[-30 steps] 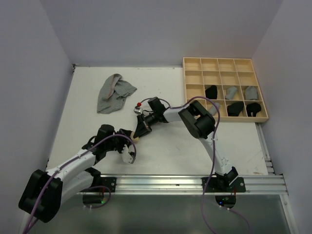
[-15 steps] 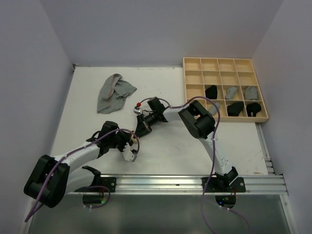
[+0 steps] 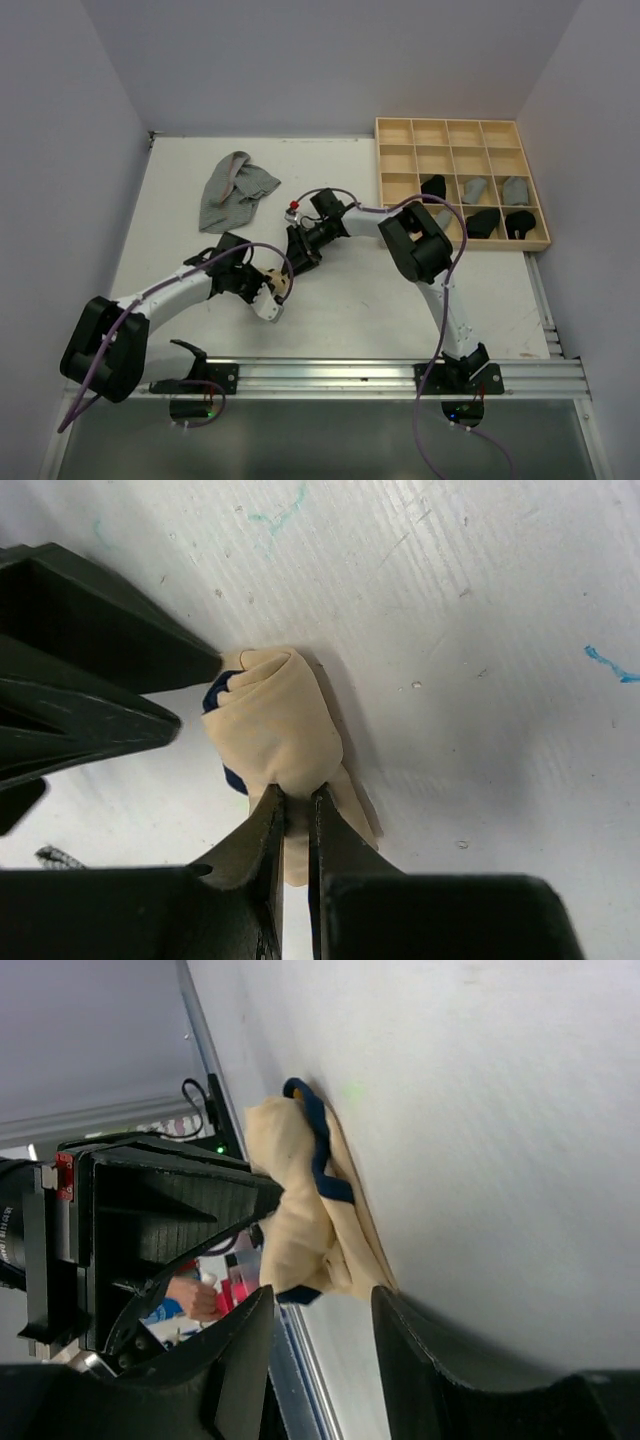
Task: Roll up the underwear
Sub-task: Roll the underwear, then place the rolled underwear into the container
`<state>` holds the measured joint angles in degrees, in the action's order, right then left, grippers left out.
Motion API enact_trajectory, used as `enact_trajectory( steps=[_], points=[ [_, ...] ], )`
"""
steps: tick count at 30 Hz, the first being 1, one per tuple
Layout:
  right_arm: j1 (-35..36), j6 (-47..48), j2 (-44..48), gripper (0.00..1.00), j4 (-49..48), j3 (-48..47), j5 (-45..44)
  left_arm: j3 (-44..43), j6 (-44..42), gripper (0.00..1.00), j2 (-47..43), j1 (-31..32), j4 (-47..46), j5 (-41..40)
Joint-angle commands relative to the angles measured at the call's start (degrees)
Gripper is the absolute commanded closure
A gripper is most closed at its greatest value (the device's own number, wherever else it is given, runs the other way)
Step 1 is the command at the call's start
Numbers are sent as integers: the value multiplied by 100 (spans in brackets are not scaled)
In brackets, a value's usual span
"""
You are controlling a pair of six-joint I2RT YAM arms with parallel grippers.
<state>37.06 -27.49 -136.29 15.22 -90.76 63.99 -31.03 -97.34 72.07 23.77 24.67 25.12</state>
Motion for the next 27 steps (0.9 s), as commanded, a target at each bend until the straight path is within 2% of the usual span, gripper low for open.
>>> enact_trajectory(
  steps=[1, 5, 9, 14, 17, 20, 23, 27],
  points=[
    [-515, 516, 277, 50, 447, 189, -1670, -253, 645, 99, 595, 22, 1681, 10],
    [-866, 577, 1451, 51, 166, 752, -1977, -1113, 1251, 100, 1282, 22, 2357, 229],
    [-902, 1007, 2614, 54, 209, 1314, -2512, -1949, 1796, 96, 2403, 5, 3007, 405],
    [-823, 1595, 3959, 61, 34, 2351, -2865, -3275, 1938, 92, 3645, -109, 4052, 747],
    [-307, 2052, 4907, 64, 16, 2817, -3321, -4057, 1799, 86, 4619, -258, 4693, 993],
    [404, 2299, 5366, 69, -159, 3283, -3926, -4656, 1718, 85, 5149, -364, 5074, 1135],
    [1090, 2405, 5841, 69, -590, 3784, -4488, -4833, 1692, 85, 5501, -417, 5074, 1126],
    [1900, 2748, 6018, 70, -880, 3978, -5315, -4887, 1675, 85, 5774, -417, 5074, 1240]
  ],
)
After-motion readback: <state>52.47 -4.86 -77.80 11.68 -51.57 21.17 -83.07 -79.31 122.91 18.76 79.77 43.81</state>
